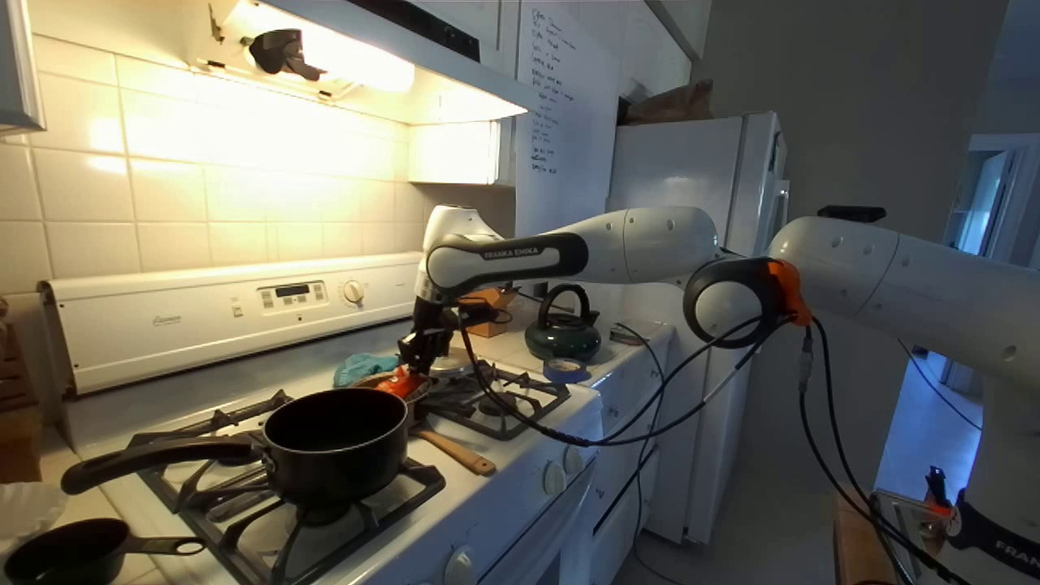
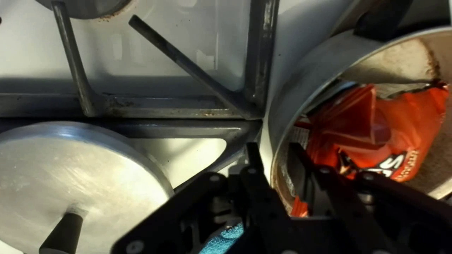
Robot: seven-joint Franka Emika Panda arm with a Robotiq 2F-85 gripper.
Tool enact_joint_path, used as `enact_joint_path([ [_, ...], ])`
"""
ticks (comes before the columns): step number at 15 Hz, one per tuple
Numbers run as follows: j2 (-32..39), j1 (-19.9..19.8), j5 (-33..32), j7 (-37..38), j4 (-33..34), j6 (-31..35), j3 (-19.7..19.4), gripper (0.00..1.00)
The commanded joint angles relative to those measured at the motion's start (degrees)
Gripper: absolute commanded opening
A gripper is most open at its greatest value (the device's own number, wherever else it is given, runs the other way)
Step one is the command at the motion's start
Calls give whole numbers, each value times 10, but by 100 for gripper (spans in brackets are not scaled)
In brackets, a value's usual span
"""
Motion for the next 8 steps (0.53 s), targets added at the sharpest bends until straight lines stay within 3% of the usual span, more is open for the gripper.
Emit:
enact_joint_path([
  [1, 7, -4, 20, 18, 6, 10, 9, 0],
  [8, -4, -5, 23, 27, 7, 22, 11, 2],
])
